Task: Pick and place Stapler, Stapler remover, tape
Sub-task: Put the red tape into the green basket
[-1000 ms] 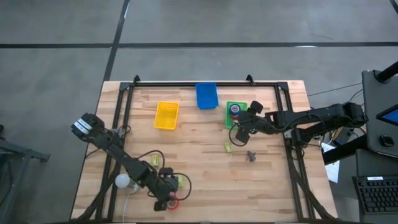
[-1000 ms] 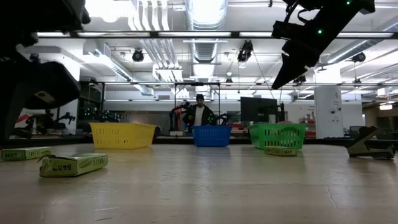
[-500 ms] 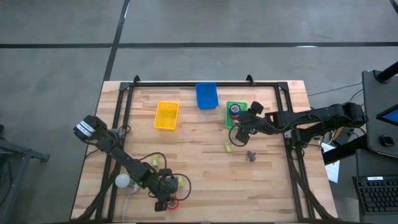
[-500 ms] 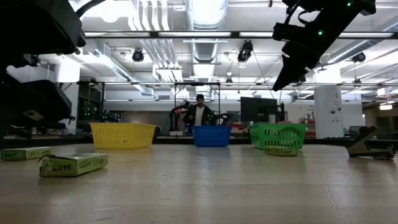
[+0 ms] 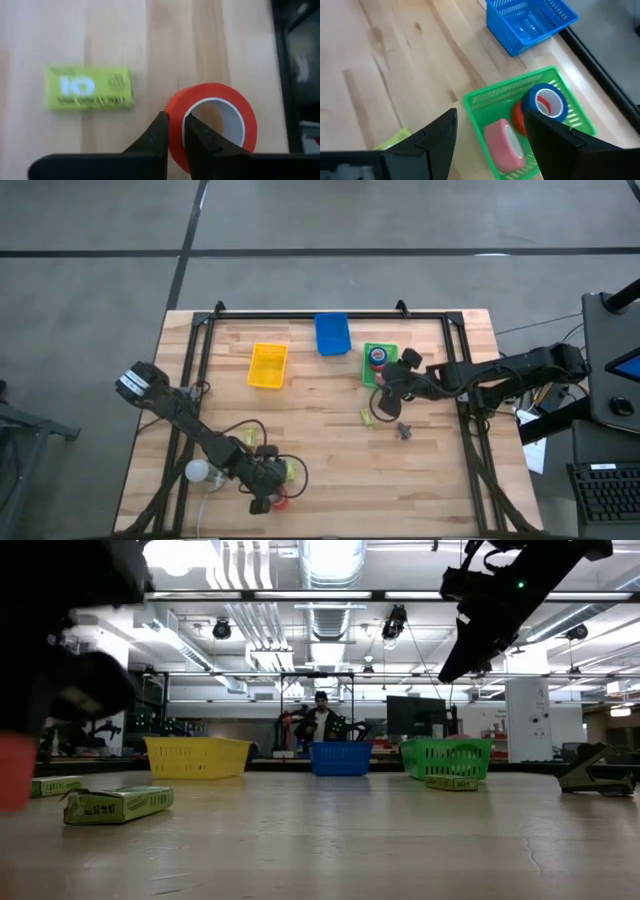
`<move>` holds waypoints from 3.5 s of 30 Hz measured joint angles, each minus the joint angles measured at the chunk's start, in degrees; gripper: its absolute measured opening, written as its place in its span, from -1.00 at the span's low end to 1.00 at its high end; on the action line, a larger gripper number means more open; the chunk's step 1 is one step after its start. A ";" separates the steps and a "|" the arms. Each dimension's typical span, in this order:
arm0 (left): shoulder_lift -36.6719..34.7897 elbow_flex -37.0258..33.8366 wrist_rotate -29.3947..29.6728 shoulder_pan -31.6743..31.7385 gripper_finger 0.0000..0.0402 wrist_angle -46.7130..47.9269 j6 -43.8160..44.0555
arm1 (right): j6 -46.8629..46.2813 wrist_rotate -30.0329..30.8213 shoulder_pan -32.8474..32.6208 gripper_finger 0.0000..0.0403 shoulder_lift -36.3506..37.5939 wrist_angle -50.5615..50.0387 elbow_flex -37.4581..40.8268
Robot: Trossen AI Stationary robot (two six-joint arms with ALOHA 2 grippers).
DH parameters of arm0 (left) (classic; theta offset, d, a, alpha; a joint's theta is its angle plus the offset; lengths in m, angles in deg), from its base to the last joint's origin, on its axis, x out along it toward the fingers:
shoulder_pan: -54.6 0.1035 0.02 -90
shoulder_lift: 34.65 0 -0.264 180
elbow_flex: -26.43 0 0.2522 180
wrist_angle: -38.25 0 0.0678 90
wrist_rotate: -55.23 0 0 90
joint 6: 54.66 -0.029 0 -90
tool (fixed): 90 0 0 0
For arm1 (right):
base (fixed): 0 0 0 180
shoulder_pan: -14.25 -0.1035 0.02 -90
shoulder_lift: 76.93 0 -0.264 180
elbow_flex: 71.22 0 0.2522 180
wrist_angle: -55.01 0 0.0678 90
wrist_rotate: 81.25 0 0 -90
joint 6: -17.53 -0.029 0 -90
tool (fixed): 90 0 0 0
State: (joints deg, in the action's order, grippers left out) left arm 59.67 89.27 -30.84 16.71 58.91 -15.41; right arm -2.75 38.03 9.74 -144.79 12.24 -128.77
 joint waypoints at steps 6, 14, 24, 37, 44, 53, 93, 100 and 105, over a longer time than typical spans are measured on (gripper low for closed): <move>-5.10 0.02 11.90 0.85 -0.72 0.04 -6.27 | -5.50 -2.58 -4.22 0.11 0.00 3.37 0.00; -10.29 0.09 44.72 2.22 -0.80 -6.00 -20.43 | -5.25 -2.36 -13.00 0.12 -0.15 15.67 0.33; -11.16 0.20 62.04 10.88 -0.78 -28.41 -41.90 | -3.38 8.19 -20.21 0.09 -0.15 28.50 7.22; -11.16 0.81 45.15 26.19 -0.76 -47.94 -52.71 | 0.82 8.57 -20.78 0.14 -0.61 60.42 20.86; -11.23 3.08 39.79 26.93 -0.76 -51.35 -59.67 | 10.79 11.26 -20.77 0.09 -0.61 73.57 22.72; -11.21 2.29 36.60 28.56 -0.76 -50.02 -63.06 | 13.40 12.00 -18.23 0.12 -0.74 76.37 20.11; -1.90 7.87 37.17 30.97 -0.75 -49.60 -68.93 | 18.00 14.05 -8.12 0.51 -9.90 77.71 10.40; -1.87 7.85 34.26 31.06 -0.75 -49.36 -69.22 | 18.17 13.64 -7.60 0.12 -9.90 77.65 10.43; -1.83 7.85 34.04 31.10 -0.75 -49.33 -69.20 | 19.31 13.28 -7.53 -0.22 -9.92 77.38 10.43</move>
State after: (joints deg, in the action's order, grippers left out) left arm 57.84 97.12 3.20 47.81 9.58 -84.61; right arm 16.56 51.31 2.21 -154.71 89.63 -118.35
